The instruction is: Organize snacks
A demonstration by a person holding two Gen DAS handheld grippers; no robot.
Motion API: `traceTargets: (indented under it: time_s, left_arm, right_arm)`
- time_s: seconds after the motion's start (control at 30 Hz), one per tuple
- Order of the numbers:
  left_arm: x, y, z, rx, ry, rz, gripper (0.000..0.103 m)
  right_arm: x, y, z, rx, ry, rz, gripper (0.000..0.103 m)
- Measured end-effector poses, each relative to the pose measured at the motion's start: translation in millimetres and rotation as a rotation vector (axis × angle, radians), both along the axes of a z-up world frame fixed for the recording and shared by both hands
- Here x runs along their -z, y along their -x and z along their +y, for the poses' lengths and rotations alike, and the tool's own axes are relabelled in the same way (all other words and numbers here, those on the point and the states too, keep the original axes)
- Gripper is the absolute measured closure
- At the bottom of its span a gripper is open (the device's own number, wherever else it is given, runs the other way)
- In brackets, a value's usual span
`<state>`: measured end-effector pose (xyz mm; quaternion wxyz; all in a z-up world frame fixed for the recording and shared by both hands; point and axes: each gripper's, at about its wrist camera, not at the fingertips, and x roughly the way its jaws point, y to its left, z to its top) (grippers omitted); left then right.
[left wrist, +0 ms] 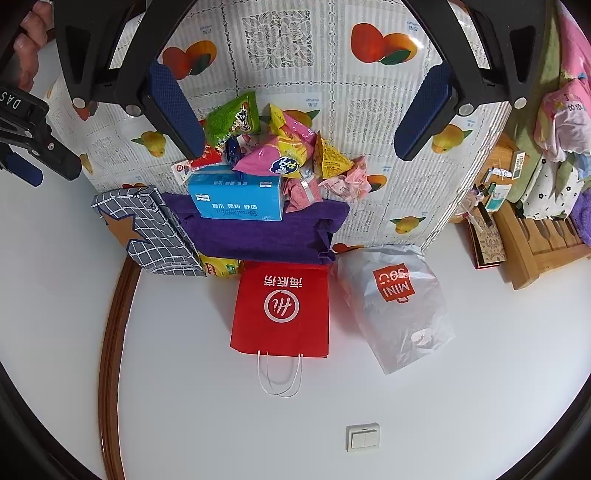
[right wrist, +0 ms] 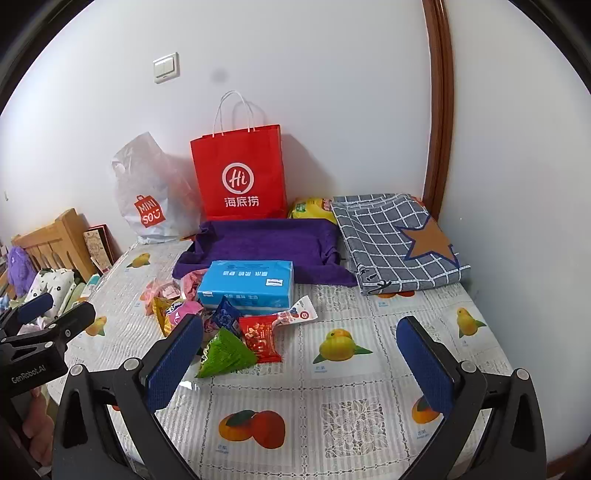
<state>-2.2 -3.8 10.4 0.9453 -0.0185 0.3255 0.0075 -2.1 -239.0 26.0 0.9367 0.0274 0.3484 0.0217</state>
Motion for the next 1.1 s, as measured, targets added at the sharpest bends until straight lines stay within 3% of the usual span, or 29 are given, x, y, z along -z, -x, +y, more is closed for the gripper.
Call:
traceTargets:
  time_s: [1.1]
  left_arm:
    - [-2.3, 2.3, -5.3, 0.002, -0.007, -0.011, 0.0]
  right_arm:
    - [2.6, 4.8, -5.3, 0.01, -0.026, 0.003, 0.0]
